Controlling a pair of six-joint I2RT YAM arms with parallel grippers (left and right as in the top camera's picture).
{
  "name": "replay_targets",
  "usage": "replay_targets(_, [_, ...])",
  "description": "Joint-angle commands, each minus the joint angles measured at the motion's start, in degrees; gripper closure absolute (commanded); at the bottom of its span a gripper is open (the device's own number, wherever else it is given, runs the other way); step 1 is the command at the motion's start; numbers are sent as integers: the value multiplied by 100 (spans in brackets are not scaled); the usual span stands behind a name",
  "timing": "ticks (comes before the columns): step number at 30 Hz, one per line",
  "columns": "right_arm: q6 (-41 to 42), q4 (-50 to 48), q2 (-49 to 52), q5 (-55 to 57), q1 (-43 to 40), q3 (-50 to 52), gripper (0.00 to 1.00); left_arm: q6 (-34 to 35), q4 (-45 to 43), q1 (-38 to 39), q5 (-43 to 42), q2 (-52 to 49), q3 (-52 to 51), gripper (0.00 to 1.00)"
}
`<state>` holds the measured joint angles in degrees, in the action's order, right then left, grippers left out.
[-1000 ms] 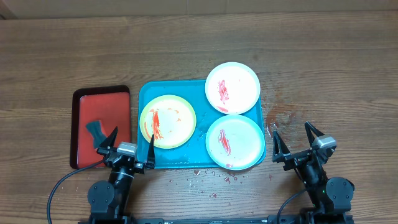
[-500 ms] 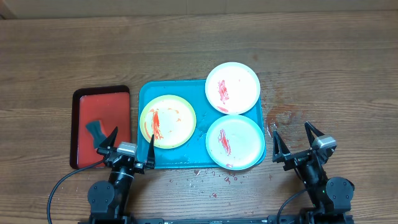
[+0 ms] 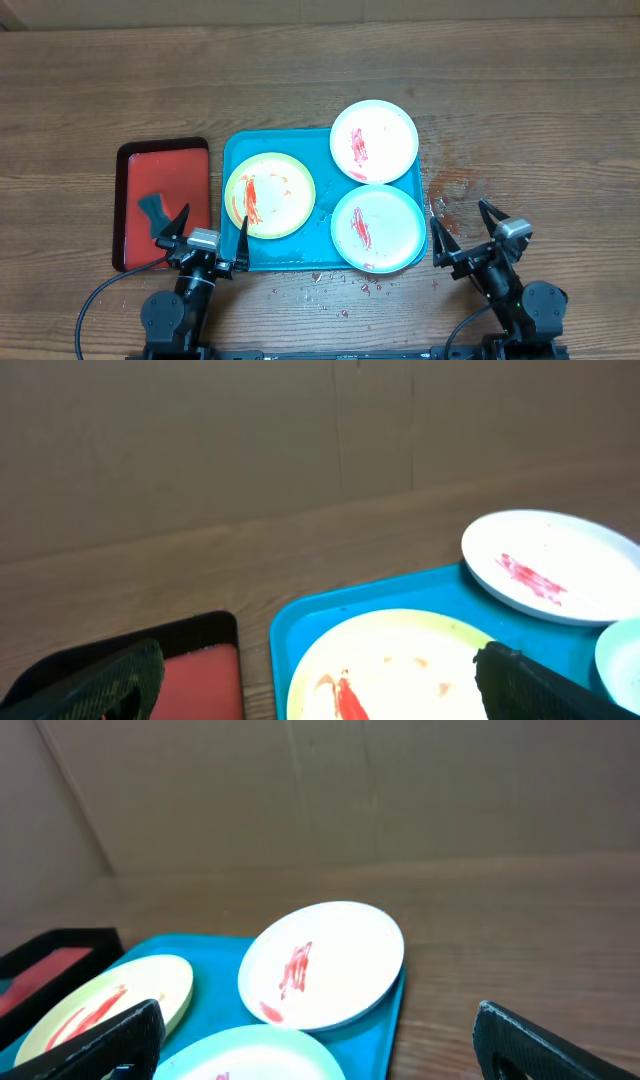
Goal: Clean dirty plates on tray and stack at the side
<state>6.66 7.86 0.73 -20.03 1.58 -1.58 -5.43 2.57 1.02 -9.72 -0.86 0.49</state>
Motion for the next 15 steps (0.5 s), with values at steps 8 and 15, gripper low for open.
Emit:
replay_targets(8, [70, 1211, 914, -197, 28, -1864, 0, 1038, 1075, -48, -184, -240, 1366, 0])
replay_targets(15, [57, 2463, 2734, -219, 28, -3746, 0, 1036, 2942, -48, 28, -1637, 3644, 0])
